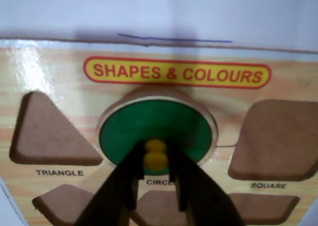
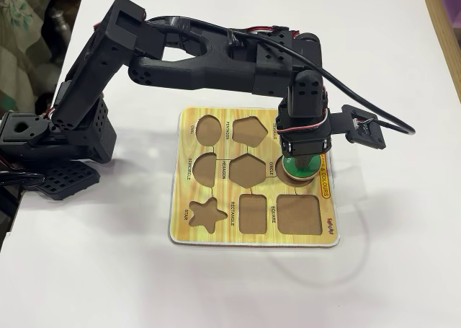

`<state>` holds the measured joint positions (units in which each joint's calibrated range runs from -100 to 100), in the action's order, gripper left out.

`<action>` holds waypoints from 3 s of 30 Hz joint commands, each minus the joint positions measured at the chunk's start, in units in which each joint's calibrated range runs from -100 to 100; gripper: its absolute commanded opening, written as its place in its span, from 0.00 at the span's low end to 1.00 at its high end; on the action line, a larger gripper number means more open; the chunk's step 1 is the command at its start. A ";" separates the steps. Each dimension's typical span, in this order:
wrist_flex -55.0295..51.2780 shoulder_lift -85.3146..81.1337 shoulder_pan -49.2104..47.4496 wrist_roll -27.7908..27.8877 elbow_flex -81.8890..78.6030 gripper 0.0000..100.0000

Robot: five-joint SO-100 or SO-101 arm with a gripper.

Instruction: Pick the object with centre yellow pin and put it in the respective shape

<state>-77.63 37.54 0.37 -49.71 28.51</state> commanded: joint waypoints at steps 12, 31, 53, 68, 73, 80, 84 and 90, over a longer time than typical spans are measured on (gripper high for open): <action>0.37 -3.57 1.87 0.39 0.45 0.01; -0.15 -1.48 1.09 0.34 -1.53 0.01; 0.88 -2.15 1.68 0.29 -2.97 0.14; 0.02 -14.36 0.99 -0.02 -4.77 0.21; 0.80 -21.73 0.90 -0.29 -13.13 0.21; 0.88 -34.28 0.99 -0.29 -24.19 0.21; 0.88 -41.56 0.99 -0.29 -29.14 0.21; 0.88 -52.86 0.99 -0.29 -37.32 0.21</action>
<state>-77.21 -7.65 1.68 -49.87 -6.38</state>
